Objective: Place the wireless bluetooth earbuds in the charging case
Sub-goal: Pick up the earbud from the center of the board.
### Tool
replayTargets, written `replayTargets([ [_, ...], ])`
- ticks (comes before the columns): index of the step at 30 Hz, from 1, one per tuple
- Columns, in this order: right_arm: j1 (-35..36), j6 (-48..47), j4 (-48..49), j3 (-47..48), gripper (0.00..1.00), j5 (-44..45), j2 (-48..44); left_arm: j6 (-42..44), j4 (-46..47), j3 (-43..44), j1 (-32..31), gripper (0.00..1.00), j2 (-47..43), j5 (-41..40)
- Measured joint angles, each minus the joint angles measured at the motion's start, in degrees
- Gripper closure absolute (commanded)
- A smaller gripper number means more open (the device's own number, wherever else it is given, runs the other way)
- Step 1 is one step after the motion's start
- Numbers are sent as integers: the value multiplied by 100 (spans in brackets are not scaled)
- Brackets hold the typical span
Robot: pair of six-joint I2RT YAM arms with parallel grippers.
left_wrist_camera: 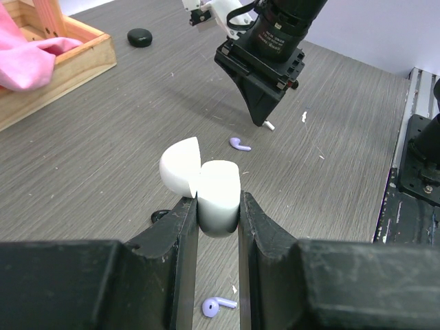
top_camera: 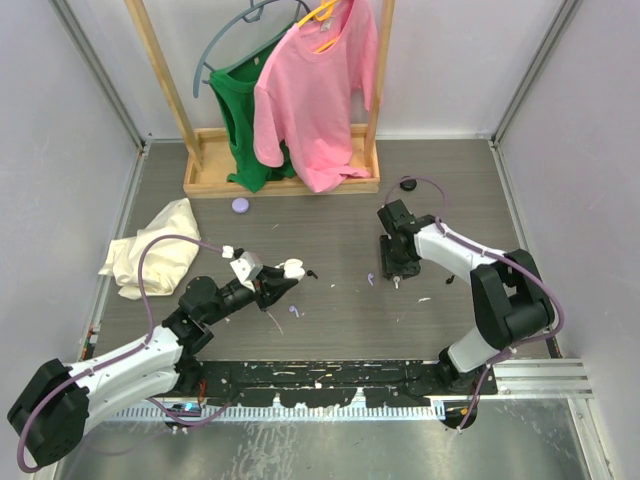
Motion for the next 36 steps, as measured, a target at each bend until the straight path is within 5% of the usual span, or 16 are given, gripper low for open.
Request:
replayTargets([
  [27, -448, -758, 24, 105, 77, -708, 520, 2, -2, 2, 0, 100, 0, 44],
  [36, -369, -756, 138, -50, 80, -767, -177, 4, -4, 4, 0, 100, 7, 44],
])
